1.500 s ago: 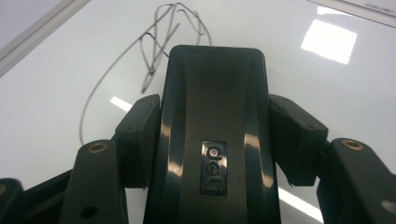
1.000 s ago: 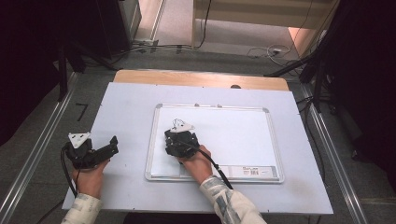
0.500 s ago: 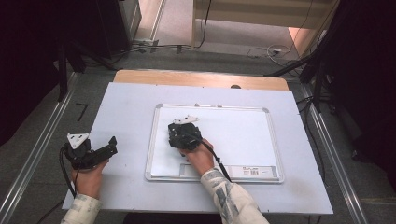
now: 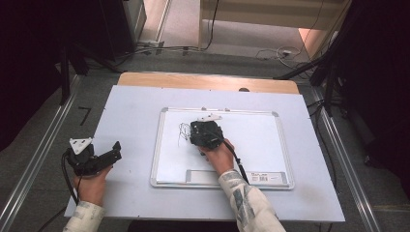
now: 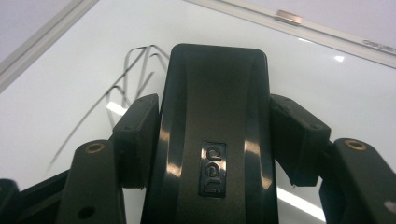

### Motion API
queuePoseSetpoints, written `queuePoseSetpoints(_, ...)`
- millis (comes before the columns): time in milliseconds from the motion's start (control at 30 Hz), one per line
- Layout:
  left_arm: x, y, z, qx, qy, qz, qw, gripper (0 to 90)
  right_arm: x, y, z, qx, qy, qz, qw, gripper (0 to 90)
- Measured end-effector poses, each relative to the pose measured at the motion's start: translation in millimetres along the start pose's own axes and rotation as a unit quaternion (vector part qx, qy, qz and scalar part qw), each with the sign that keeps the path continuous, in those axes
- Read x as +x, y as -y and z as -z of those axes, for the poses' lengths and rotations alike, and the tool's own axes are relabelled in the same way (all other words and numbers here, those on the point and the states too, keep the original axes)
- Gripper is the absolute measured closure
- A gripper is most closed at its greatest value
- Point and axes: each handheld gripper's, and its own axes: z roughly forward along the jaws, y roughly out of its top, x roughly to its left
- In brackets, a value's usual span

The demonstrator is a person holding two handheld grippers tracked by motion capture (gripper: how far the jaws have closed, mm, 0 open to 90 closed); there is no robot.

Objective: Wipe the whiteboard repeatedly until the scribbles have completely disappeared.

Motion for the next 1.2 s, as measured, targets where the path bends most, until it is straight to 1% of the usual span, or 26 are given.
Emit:
queuePoseSetpoints(100, -0.3, 0.1, -0.4, 0.001, 0.000, 0.000, 1.0000, 1.4, -5.9, -1.0, -1.2, -0.002, 0.001, -0.008, 1.0000, 35.9)
queuePoseSetpoints(200, -1.1, 0.0, -1.0, 0.000, 0.000, 0.000, 1.0000, 1.3, -6.6, -2.0, -2.7, -0.005, 0.003, -0.011, 0.9999, 36.4)
queuePoseSetpoints(233, -1.7, -0.2, -1.3, 0.002, 0.000, -0.003, 1.0000, 1.4, -5.8, -2.8, -3.7, -0.006, 0.006, -0.015, 0.9998, 36.6)
queuePoseSetpoints(300, -2.2, -0.3, -1.6, 0.002, 0.000, -0.004, 1.0000, 1.4, -5.0, -3.2, -4.2, -0.008, 0.008, -0.015, 0.9998, 36.7)
queuePoseSetpoints(367, -3.4, -0.5, -2.3, 0.002, 0.002, -0.005, 1.0000, 1.3, -2.5, -4.0, -4.9, -0.009, 0.012, -0.014, 0.9998, 37.0)
queuePoseSetpoints(433, -4.6, -0.6, -3.1, 0.002, 0.001, -0.006, 1.0000, 1.4, 0.7, -5.3, -5.7, -0.007, 0.014, -0.008, 0.9999, 37.3)
queuePoseSetpoints(500, -5.4, -0.7, -4.0, 0.003, 0.002, -0.006, 1.0000, 1.3, 5.4, -6.5, -6.8, -0.006, 0.012, -0.001, 0.9999, 37.3)
queuePoseSetpoints(533, -5.4, -0.7, -4.3, 0.003, 0.003, -0.006, 1.0000, 1.4, 11.6, -7.7, -8.1, -0.006, 0.009, 0.003, 0.9999, 37.3)
queuePoseSetpoints(600, -5.3, -0.8, -4.4, 0.003, 0.003, -0.005, 1.0000, 1.4, 18.5, -8.3, -9.3, -0.007, 0.007, 0.011, 0.9999, 37.7)
queuePoseSetpoints(633, -5.3, -0.8, -4.4, 0.003, 0.003, -0.005, 1.0000, 1.4, 18.5, -8.3, -9.3, -0.007, 0.007, 0.011, 0.9999, 37.7)
queuePoseSetpoints(667, -5.2, -0.8, -4.4, 0.002, 0.003, -0.005, 1.0000, 1.4, 22.0, -8.6, -9.9, -0.008, 0.005, 0.015, 0.9998, 37.8)
queuePoseSetpoints(700, -4.9, -0.8, -4.2, 0.003, 0.003, -0.005, 1.0000, 1.4, 29.0, -9.1, -11.0, -0.009, -0.001, 0.018, 0.9998, 38.0)
queuePoseSetpoints(733, -4.9, -0.8, -4.2, 0.002, 0.003, -0.005, 1.0000, 1.4, 29.0, -9.1, -11.0, -0.009, -0.001, 0.018, 0.9998, 38.0)
queuePoseSetpoints(767, -4.8, -0.8, -4.2, 0.002, 0.003, -0.005, 1.0000, 1.4, 32.4, -9.2, -11.5, -0.010, -0.005, 0.022, 0.9997, 38.0)
queuePoseSetpoints(900, -5.1, -0.8, -4.1, 0.002, 0.003, -0.005, 1.0000, 1.4, 46.1, -9.6, -12.5, -0.010, -0.011, 0.026, 0.9995, 38.0)
queuePoseSetpoints(933, -5.2, -0.8, -4.1, 0.002, 0.004, -0.005, 1.0000, 1.4, 51.6, -9.7, -12.9, -0.010, -0.013, 0.026, 0.9995, 38.0)
queuePoseSetpoints(967, -5.3, -0.8, -4.2, 0.002, 0.004, -0.005, 1.0000, 1.4, 51.6, -9.7, -12.9, -0.010, -0.013, 0.026, 0.9995, 38.0)
queuePoseSetpoints(1000, -5.3, -0.8, -4.2, 0.002, 0.004, -0.006, 1.0000, 1.4, 54.5, -9.9, -12.9, -0.009, -0.014, 0.025, 0.9996, 38.0)
queuePoseSetpoints(1033, -5.3, -0.8, -4.2, 0.003, 0.004, -0.006, 1.0000, 1.4, 60.6, -9.9, -12.8, -0.008, -0.015, 0.024, 0.9996, 37.9)
queuePoseSetpoints(1067, -5.4, -0.8, -4.4, 0.003, 0.004, -0.006, 1.0000, 1.4, 60.6, -9.9, -12.8, -0.008, -0.015, 0.024, 0.9996, 37.9)
queuePoseSetpoints(1100, -5.5, -0.8, -4.4, 0.003, 0.004, -0.006, 1.0000, 1.4, 63.7, -9.5, -12.8, -0.009, -0.015, 0.027, 0.9995, 37.9)
queuePoseSetpoints(1133, -5.5, -0.8, -4.5, 0.003, 0.004, -0.006, 1.0000, 1.4, 70.1, -8.8, -12.6, -0.010, -0.019, 0.030, 0.9993, 37.9)
queuePoseSetpoints(1200, -5.3, -0.8, -4.2, 0.003, 0.004, -0.007, 1.0000, 1.4, 72.8, -8.5, -12.4, -0.010, -0.020, 0.030, 0.9993, 37.9)
